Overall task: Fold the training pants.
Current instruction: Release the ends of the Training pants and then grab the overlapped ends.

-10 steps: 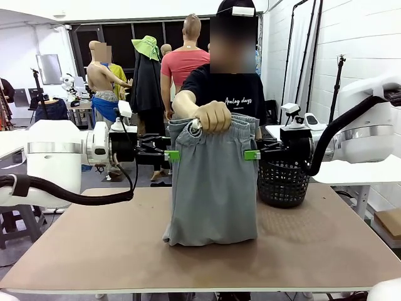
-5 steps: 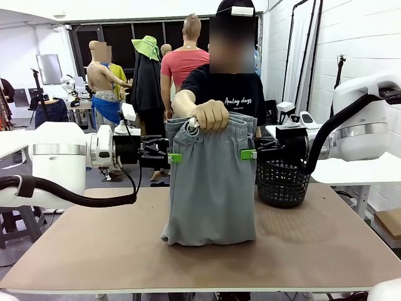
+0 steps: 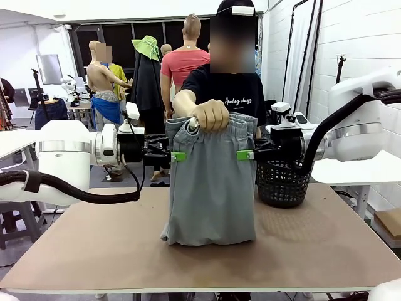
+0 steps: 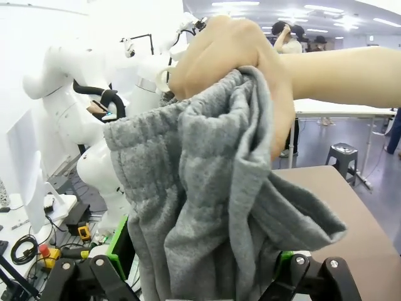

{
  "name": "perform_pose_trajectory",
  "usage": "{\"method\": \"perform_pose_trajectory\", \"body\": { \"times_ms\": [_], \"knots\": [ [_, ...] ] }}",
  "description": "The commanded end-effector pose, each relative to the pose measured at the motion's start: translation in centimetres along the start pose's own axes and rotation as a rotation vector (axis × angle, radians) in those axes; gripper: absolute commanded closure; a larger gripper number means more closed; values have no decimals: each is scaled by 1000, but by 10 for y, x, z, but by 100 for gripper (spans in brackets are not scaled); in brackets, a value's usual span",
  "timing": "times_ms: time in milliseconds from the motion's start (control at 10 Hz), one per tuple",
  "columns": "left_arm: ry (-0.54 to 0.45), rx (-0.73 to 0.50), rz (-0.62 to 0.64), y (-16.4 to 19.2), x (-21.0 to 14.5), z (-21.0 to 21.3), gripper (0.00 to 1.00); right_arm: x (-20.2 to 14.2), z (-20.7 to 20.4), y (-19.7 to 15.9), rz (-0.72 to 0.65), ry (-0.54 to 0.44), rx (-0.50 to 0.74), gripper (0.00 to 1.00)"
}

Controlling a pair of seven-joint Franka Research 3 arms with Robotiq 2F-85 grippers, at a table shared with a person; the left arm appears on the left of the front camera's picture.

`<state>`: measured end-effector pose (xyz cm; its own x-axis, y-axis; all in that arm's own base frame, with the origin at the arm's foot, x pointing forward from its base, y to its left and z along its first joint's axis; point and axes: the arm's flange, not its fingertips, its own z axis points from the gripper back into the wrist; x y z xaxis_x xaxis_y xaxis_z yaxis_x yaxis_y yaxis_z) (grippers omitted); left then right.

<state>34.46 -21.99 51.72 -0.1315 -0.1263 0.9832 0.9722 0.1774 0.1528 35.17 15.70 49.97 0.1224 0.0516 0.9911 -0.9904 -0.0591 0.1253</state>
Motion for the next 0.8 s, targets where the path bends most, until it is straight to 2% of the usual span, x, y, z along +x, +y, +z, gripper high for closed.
{"method": "perform_pose_trajectory", "body": {
  "times_ms": [0, 500, 700],
  "knots": [
    [-41, -22, -18, 3, 1, -10, 0, 3, -9, -3, -13, -21, 51, 0],
    [-51, -3, 7, 2, 6, -23, 0, 4, -17, -4, 24, -30, -11, 0],
    [-52, -27, 26, 3, 10, -30, 0, 5, -22, -11, 32, -76, -51, 0]
  ]
}}
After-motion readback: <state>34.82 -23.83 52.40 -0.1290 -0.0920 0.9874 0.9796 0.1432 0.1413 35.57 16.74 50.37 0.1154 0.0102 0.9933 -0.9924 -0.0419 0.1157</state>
